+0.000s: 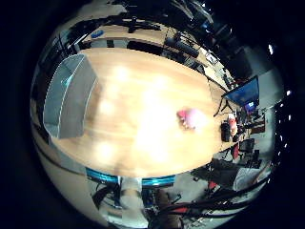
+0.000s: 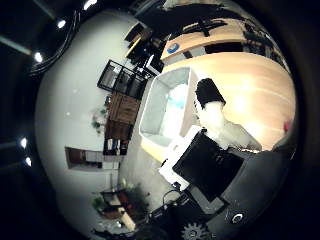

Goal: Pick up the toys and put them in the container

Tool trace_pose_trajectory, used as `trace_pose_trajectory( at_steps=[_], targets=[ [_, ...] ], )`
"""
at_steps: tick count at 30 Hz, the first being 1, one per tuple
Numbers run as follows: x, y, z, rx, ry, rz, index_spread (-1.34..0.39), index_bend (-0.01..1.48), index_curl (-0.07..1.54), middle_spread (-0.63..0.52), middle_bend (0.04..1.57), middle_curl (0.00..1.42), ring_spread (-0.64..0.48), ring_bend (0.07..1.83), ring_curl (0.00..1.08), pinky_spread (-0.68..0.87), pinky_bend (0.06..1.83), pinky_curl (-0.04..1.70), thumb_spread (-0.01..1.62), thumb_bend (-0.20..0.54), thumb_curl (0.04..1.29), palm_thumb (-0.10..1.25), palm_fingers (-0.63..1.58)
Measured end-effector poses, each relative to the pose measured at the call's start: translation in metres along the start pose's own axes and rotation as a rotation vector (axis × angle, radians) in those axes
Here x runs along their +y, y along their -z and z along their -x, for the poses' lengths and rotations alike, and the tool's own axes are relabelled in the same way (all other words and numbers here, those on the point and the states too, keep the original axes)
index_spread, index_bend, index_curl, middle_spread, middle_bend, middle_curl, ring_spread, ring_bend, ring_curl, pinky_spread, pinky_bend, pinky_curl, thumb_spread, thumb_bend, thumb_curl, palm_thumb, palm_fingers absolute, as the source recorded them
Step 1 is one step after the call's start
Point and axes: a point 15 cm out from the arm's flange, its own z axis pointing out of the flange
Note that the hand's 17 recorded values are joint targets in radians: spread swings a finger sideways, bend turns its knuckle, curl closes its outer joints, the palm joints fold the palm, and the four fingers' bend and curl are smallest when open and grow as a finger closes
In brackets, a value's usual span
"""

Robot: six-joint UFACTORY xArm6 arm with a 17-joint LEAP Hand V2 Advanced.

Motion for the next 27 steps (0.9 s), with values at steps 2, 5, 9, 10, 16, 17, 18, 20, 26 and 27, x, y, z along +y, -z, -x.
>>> trace_pose_trajectory(
  at_steps=[2, 5, 9, 10, 16, 17, 18, 20, 26, 27],
  targets=[
    [0.000, 0.000, -0.005, 0.002, -0.011, -0.002, -0.63, 0.27, 0.44, -0.37, 0.18, 0.26, -0.38, 0.91, 0.26, 0.17, 0.58, 0.00, 1.01, -0.025, 0.52, 0.54, 0.58],
    [-0.001, -0.002, -0.008, 0.002, -0.019, 0.004, -0.63, 0.27, 0.44, -0.37, 0.18, 0.26, -0.38, 0.91, 0.26, 0.17, 0.58, 0.00, 1.01, -0.025, 0.53, 0.54, 0.58],
    [-0.003, -0.002, -0.013, 0.002, -0.034, 0.019, -0.63, 0.28, 0.44, -0.38, 0.19, 0.26, -0.38, 0.91, 0.25, 0.17, 0.58, 0.00, 1.01, -0.025, 0.53, 0.54, 0.60],
    [-0.006, 0.003, -0.015, 0.007, -0.038, 0.014, -0.64, 0.28, 0.44, -0.38, 0.19, 0.26, -0.38, 0.91, 0.25, 0.17, 0.58, -0.01, 1.01, -0.025, 0.53, 0.54, 0.61],
    [0.000, 0.018, -0.057, 0.115, -0.079, 0.052, -0.64, 0.27, 0.44, -0.39, 0.19, 0.27, -0.38, 0.90, 0.25, 0.16, 0.57, 0.00, 1.00, -0.024, 0.53, 0.56, 0.60],
    [0.002, 0.018, -0.065, 0.132, -0.084, 0.060, -0.64, 0.26, 0.44, -0.39, 0.19, 0.27, -0.38, 0.89, 0.25, 0.16, 0.58, 0.00, 1.00, -0.024, 0.53, 0.56, 0.59],
    [0.004, 0.015, -0.068, 0.137, -0.078, 0.067, -0.63, 0.25, 0.44, -0.39, 0.19, 0.27, -0.38, 0.89, 0.25, 0.15, 0.59, 0.00, 1.00, -0.025, 0.53, 0.56, 0.58],
    [0.010, 0.005, -0.073, 0.136, -0.067, 0.091, -0.63, 0.24, 0.43, -0.39, 0.18, 0.27, -0.37, 0.88, 0.25, 0.16, 0.60, 0.00, 1.00, -0.026, 0.53, 0.56, 0.57],
    [0.032, -0.012, -0.095, 0.135, -0.085, 0.137, -0.63, 0.24, 0.43, -0.37, 0.18, 0.27, -0.37, 0.86, 0.24, 0.16, 0.60, 0.00, 1.00, -0.024, 0.53, 0.57, 0.54],
    [0.033, -0.012, -0.099, 0.138, -0.086, 0.136, -0.63, 0.24, 0.43, -0.37, 0.18, 0.27, -0.37, 0.85, 0.24, 0.16, 0.60, 0.00, 1.00, -0.025, 0.52, 0.57, 0.54]
  ],
)
